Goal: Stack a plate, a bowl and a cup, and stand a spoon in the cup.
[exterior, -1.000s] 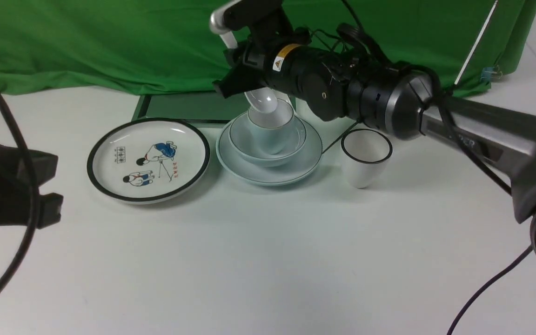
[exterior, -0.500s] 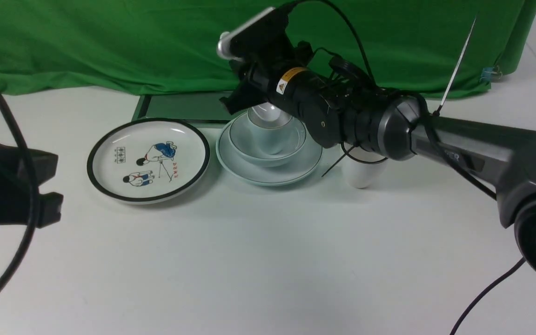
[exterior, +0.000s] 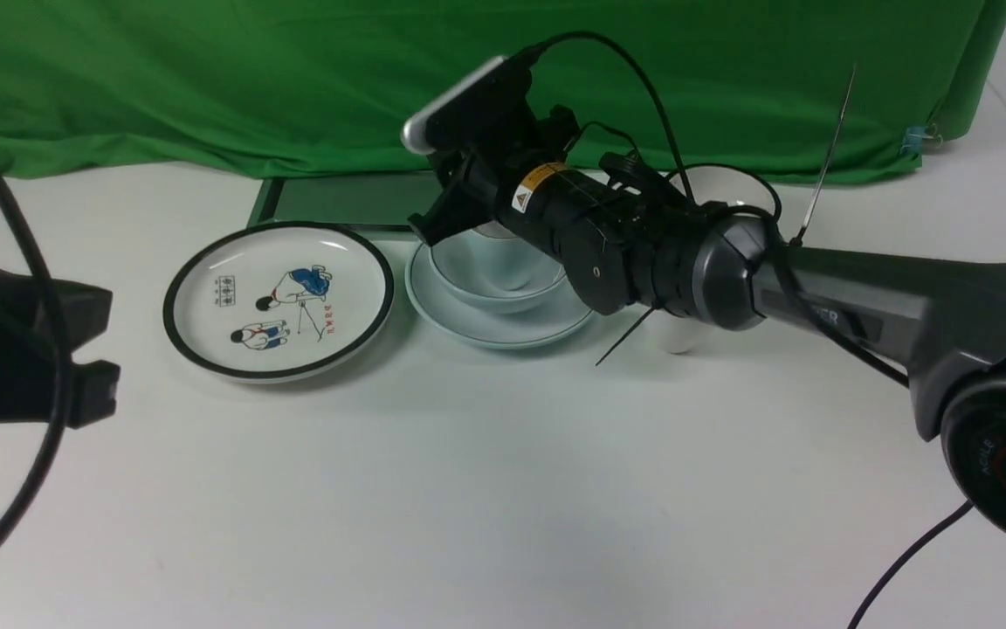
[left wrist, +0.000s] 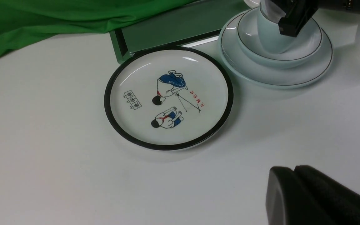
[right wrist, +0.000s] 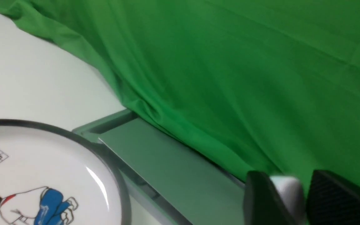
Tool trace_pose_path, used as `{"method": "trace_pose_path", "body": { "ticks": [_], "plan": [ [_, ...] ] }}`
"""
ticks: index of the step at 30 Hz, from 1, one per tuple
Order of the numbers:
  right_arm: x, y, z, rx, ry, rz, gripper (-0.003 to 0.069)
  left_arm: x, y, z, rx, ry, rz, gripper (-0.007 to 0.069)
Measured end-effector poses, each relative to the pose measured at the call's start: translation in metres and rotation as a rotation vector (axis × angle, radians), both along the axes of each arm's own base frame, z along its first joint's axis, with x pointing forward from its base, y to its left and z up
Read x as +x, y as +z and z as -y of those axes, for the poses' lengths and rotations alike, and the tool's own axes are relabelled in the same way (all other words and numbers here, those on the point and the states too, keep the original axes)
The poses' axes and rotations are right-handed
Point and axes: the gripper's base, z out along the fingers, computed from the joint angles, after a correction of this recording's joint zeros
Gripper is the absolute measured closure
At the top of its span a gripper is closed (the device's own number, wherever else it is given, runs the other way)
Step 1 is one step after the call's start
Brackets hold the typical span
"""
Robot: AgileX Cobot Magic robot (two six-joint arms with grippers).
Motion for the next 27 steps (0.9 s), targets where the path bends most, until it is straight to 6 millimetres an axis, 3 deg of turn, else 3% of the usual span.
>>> {"method": "trace_pose_path", "body": {
  "ticks": [4, 7, 9, 12, 14, 15, 16, 18, 22, 24, 25, 27],
  "plan": [
    [-0.009, 0.026, 0.003, -0.055, 0.017, -0.039, 0.0401, -0.015, 0.012, -0.003, -0.013, -0.001, 0.082, 0.0656],
    [-0.03, 0.078, 0.016, -0.104, 0.032, -0.112, 0.044, -0.043, 0.03, -0.008, -0.027, -0.001, 0.246, 0.0656],
    [-0.051, 0.119, 0.03, -0.139, 0.043, -0.157, 0.0522, -0.063, 0.032, -0.013, -0.035, 0.007, 0.363, 0.0656],
    [-0.084, 0.165, 0.055, -0.217, 0.047, -0.214, 0.0623, -0.084, 0.021, -0.018, -0.052, 0.019, 0.506, 0.0656],
    [-0.107, 0.194, 0.074, -0.25, 0.02, -0.244, 0.0642, -0.092, 0.006, -0.02, -0.062, 0.025, 0.563, 0.0656],
    [-0.108, 0.192, 0.075, -0.254, 0.018, -0.259, 0.0642, -0.093, 0.004, -0.02, -0.063, 0.026, 0.569, 0.0656],
    [-0.125, 0.209, 0.09, -0.269, -0.014, -0.287, 0.0646, -0.098, -0.008, -0.021, -0.073, 0.031, 0.6, 0.0656],
    [-0.148, 0.217, 0.112, -0.297, -0.063, -0.335, 0.0646, -0.103, -0.029, -0.023, -0.092, 0.038, 0.627, 0.0656],
    [-0.179, 0.205, 0.137, -0.309, -0.101, -0.405, 0.0646, -0.107, -0.051, -0.024, -0.104, 0.044, 0.652, 0.0656],
    [-0.199, 0.19, 0.15, -0.286, -0.114, -0.428, 0.0646, -0.108, -0.062, -0.024, -0.099, 0.044, 0.659, 0.0656],
    [-0.221, 0.171, 0.164, -0.257, -0.116, -0.433, 0.0646, -0.108, -0.067, -0.024, -0.077, 0.042, 0.66, 0.0656],
    [-0.236, 0.158, 0.171, -0.224, -0.107, -0.416, 0.0646, -0.107, -0.07, -0.024, -0.064, 0.041, 0.659, 0.0656]
  ]
}}
